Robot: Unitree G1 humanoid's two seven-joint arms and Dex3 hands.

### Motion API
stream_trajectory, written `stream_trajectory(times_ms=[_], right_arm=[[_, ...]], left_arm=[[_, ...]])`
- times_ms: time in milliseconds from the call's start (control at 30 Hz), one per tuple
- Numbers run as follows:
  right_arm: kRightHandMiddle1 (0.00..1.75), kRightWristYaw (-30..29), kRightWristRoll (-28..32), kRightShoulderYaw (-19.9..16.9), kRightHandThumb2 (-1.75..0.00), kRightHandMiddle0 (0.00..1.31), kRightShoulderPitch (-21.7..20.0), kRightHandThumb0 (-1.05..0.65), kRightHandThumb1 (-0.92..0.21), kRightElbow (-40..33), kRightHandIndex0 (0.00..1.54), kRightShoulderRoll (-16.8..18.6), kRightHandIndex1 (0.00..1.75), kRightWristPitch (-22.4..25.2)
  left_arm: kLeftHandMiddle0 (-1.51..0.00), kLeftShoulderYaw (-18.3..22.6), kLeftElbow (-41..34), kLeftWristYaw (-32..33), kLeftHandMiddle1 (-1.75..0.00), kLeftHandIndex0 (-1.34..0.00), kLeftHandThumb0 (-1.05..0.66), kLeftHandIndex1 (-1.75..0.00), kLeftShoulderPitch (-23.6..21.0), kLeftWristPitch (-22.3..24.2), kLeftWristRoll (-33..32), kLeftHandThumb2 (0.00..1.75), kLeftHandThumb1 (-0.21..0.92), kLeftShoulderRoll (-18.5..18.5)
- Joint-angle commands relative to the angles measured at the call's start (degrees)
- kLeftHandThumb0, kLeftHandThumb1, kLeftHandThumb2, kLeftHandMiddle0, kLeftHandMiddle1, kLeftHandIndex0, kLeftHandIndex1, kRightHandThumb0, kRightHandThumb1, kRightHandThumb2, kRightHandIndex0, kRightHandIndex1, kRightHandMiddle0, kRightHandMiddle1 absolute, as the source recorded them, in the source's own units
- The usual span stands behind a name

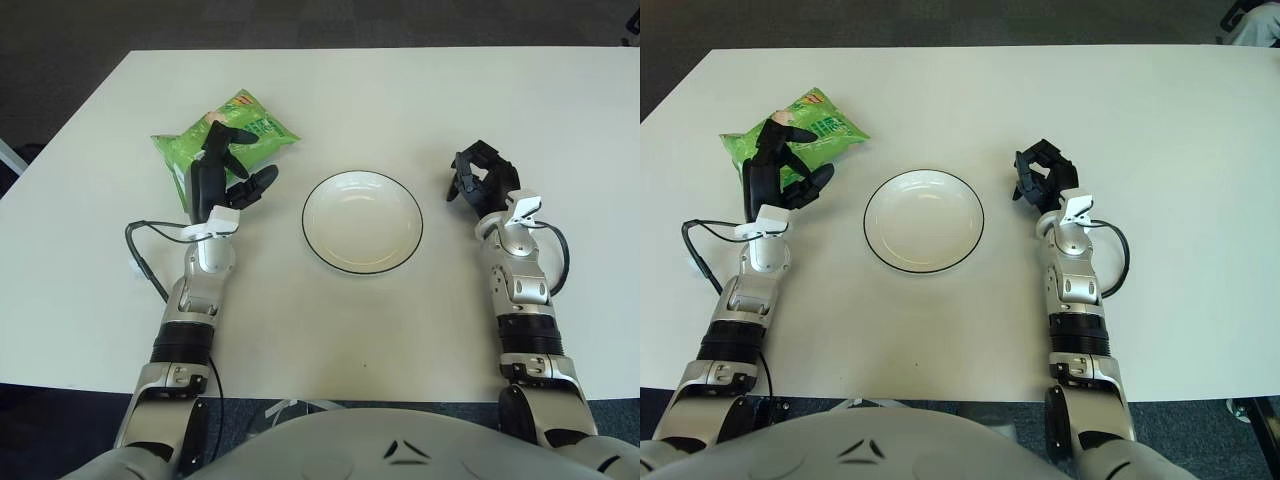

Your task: Put the snack into the plate.

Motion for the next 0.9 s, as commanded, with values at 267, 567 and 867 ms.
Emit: stream_trajectory(times_ms=[267, 567, 867], right_arm=[[1.64, 0.98, 0.62, 0.36, -0.41, 0.68, 7.51, -0.42, -0.92, 6.79, 1.01, 3.12, 1.75, 2.32], [1.64, 1.20, 0.52, 0.45, -0.41, 0.68, 7.61, -0.42, -0.92, 6.65, 1.00, 3.21, 1.75, 2.31], [1.65, 1.46, 0.56, 0.50, -0.41, 0.68, 7.74, -0.42, -0.92, 6.46, 1.00, 3.19, 1.75, 2.32]], left_arm=[[-0.81, 0.50, 1.71, 6.79, -1.47, -0.45, -0.36, -1.48, 4.79, -11.85, 2.53, 0.29, 0.92, 1.02], [-0.78, 0.40, 0.20, 21.82, -1.45, -0.46, -0.35, -1.46, 1.51, -9.22, 20.34, 0.27, 0.92, 5.96], [-0.53, -1.88, 4.85, 23.54, -1.35, -0.42, -0.02, -1.37, -3.16, -10.57, 22.24, 0.24, 0.92, 11.42]])
